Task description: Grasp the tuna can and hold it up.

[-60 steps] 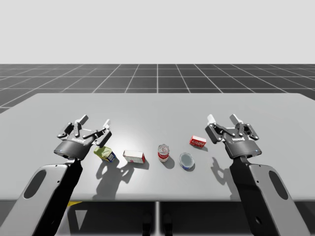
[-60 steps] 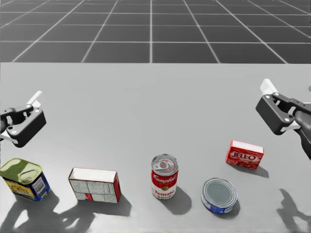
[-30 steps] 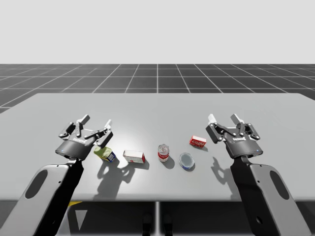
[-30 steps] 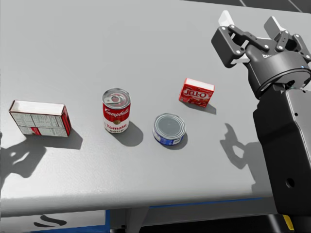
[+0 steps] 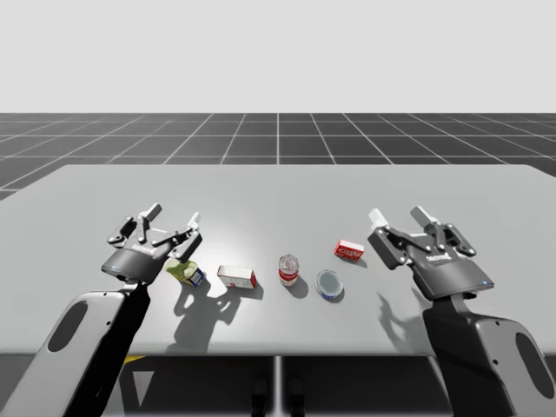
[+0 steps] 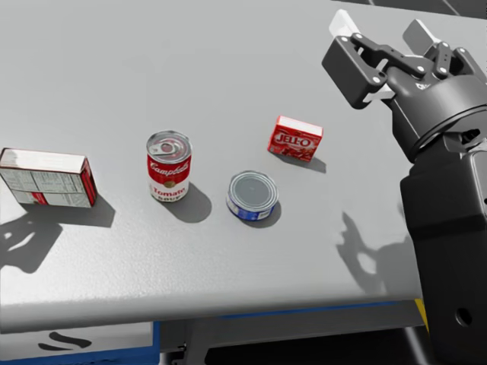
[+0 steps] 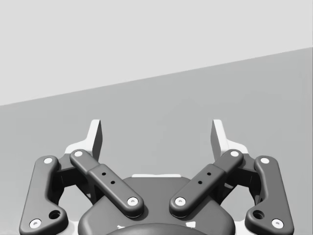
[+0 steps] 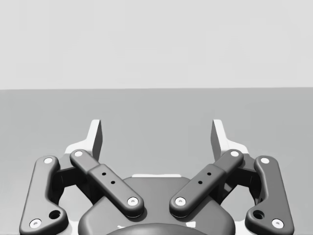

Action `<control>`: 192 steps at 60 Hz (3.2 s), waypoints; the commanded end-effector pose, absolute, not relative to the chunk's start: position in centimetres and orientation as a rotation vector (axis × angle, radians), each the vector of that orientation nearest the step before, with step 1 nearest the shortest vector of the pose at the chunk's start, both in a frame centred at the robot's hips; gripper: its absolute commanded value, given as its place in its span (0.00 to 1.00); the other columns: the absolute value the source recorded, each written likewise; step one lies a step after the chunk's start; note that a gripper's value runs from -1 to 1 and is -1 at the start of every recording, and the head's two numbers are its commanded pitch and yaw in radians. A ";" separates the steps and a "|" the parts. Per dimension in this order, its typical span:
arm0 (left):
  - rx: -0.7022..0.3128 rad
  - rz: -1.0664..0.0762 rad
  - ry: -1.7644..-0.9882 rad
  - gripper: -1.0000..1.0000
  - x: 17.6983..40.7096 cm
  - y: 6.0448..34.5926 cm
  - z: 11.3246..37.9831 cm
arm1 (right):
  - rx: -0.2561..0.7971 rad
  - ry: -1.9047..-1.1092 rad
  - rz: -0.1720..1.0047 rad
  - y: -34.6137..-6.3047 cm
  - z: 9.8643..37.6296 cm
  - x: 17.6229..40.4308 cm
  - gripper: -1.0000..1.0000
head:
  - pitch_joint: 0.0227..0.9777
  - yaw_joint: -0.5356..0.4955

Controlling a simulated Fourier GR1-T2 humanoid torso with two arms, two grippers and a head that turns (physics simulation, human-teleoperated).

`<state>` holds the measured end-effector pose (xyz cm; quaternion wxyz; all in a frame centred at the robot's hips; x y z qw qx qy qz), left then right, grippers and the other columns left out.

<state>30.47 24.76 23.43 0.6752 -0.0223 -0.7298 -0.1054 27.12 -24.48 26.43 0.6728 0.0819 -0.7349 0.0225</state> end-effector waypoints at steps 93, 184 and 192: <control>-0.048 -0.246 -1.640 0.00 30.4 24.6 23.3 | 0.144 -1.237 0.425 -17.9 12.1 22.9 0.00 | 0.91 0.31; -0.039 -0.246 -1.634 0.00 30.3 24.6 23.0 | 0.162 -1.204 0.381 -17.8 12.7 23.8 0.99 | 0.45 0.29; -0.038 -0.244 -1.636 0.00 30.4 24.6 23.0 | 0.157 -1.275 0.375 -17.6 15.1 24.4 1.00 | 0.44 0.29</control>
